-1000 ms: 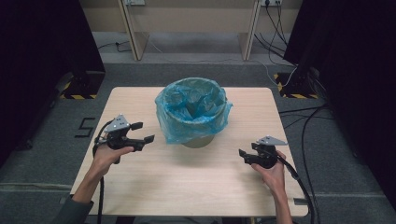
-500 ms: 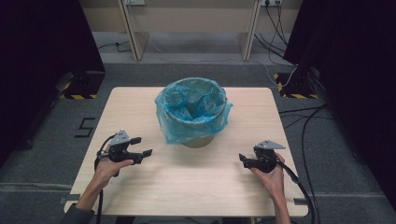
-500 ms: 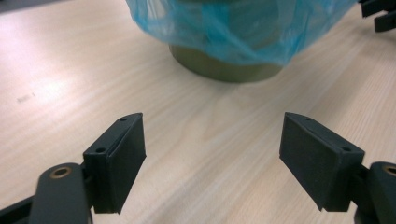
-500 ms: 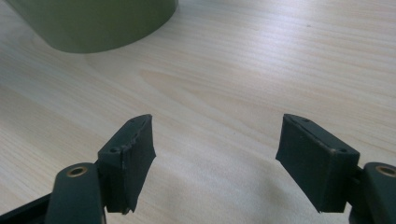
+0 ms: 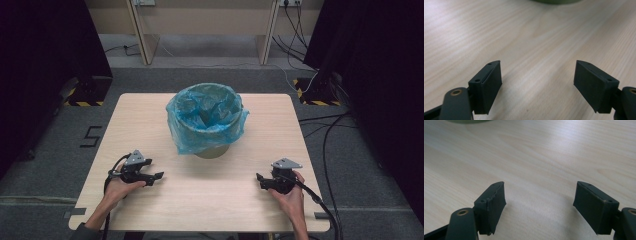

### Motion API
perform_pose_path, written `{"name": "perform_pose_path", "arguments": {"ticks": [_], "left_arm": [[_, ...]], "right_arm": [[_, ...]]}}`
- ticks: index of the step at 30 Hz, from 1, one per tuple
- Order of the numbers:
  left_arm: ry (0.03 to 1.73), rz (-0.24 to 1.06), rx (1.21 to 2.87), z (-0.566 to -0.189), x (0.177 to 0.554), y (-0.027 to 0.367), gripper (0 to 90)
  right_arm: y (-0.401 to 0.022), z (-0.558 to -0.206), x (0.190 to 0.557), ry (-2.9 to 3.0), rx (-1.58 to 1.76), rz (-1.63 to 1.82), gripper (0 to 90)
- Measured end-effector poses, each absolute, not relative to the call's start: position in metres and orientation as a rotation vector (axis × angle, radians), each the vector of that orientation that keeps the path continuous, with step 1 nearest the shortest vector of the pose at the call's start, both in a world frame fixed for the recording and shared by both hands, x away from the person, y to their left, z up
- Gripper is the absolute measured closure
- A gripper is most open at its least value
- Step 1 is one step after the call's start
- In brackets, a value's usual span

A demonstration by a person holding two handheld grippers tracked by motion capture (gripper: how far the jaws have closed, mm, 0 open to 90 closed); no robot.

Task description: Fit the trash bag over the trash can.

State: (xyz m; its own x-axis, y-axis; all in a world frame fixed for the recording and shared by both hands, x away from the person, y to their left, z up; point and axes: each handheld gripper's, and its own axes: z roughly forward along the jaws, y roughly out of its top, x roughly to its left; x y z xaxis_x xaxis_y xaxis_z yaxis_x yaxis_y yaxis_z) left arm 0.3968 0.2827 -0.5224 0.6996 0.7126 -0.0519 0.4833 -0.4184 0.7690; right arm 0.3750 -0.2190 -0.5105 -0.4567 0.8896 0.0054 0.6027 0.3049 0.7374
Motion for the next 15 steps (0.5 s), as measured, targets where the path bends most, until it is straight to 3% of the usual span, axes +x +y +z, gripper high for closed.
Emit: {"name": "perform_pose_path", "arguments": {"ticks": [15], "left_arm": [[0.924, 0.391, 2.14, -0.5233, 0.3938, 0.2825, 18.1]], "right_arm": [[-0.2202, -0.516, 0.3722, 2.181, 1.325, 0.944, 19.7]]}}
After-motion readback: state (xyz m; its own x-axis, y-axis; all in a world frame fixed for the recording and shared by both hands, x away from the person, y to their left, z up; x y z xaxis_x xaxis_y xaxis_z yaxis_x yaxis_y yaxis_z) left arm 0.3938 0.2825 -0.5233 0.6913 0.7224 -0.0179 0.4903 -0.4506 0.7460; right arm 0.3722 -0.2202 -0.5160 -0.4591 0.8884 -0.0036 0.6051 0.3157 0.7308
